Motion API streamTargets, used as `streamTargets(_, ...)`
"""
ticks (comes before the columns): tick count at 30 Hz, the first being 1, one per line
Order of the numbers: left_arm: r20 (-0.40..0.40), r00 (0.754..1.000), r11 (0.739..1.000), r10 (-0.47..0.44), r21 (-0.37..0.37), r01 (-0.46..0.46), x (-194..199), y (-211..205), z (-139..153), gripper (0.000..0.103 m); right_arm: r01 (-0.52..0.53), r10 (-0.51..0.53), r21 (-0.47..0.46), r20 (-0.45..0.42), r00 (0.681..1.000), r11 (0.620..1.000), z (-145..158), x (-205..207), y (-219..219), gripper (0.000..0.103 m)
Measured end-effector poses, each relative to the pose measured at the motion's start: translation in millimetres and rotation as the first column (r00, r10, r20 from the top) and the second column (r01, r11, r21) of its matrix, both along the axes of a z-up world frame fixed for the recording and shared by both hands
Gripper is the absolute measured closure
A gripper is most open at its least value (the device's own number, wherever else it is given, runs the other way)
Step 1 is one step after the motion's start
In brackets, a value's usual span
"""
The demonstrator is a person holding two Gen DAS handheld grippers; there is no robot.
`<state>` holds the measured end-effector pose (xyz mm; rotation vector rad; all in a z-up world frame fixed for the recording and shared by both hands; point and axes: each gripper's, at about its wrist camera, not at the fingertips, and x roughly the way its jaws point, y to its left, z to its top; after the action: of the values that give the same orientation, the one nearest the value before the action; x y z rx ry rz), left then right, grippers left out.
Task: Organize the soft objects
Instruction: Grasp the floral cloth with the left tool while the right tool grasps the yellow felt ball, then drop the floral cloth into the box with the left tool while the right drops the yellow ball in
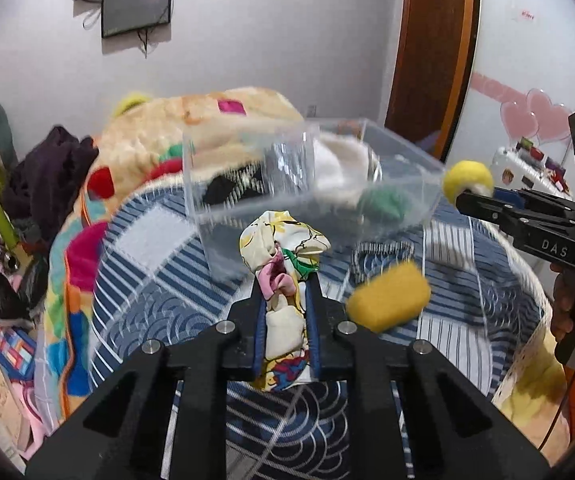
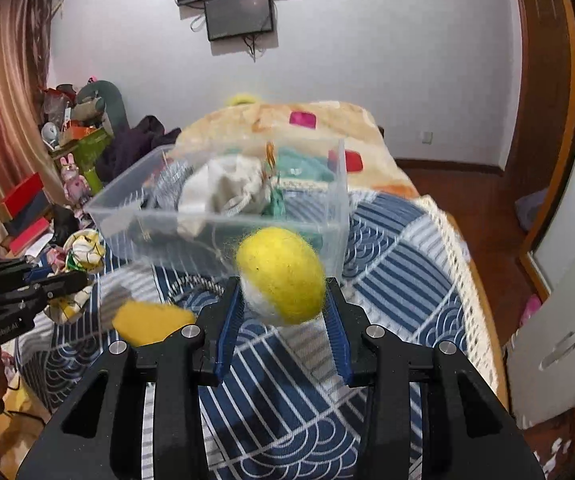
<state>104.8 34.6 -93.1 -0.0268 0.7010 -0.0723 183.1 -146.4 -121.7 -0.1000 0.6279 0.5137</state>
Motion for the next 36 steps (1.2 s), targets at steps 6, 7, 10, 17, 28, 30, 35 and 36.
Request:
streamTargets(6, 0.069, 0.997, 0.999, 0.035, -0.017, -0.034, 11, 6, 26, 0.086, -0.009, 0.008, 0.007, 0.083, 0.997, 1.000, 29, 9, 11, 0.066)
streamTargets(7, 0.072, 0.997, 0.999, 0.037, -0.022, -0.036, 14, 8, 27, 0.086, -0.009, 0.008, 0.010, 0.095, 0.995, 1.000, 33, 10, 13, 0.066)
streamTargets(10, 0.080, 0.995, 0.998, 0.058, -0.019, -0.057, 27, 11, 34, 0.086, -0.011, 0.009, 0.016, 0.118, 0.993, 1.000, 40, 13, 17, 0.066)
streamTargets(17, 0.073, 0.993, 0.996, 0.089, 0.001, -0.089, 59, 14, 33, 0.086, 0.005, -0.007, 0.016, 0.112, 0.994, 1.000, 39, 32, 27, 0.066)
streamTargets(28, 0.010, 0.994, 0.994, 0.104, 0.022, -0.105, 97, 13, 9, 0.086, 0.018, -0.018, 0.016, -0.012, 1.000, 1.000, 15, 64, 36, 0.066)
streamTargets(30, 0.000, 0.994, 0.994, 0.106, 0.028, -0.106, 101, 14, 5, 0.086, 0.020, -0.020, -0.002, -0.028, 0.999, 1.000, 9, 68, 38, 0.066)
streamTargets(35, -0.024, 0.993, 0.993, 0.115, 0.025, -0.115, 108, 16, -4, 0.083, 0.015, -0.016, -0.019, -0.061, 0.998, 1.000, 3, 70, 38, 0.066)
streamTargets(36, -0.028, 0.993, 0.993, 0.114, 0.018, -0.114, 108, 17, -4, 0.081, 0.013, -0.014, -0.017, -0.061, 0.998, 1.000, 2, 69, 37, 0.066)
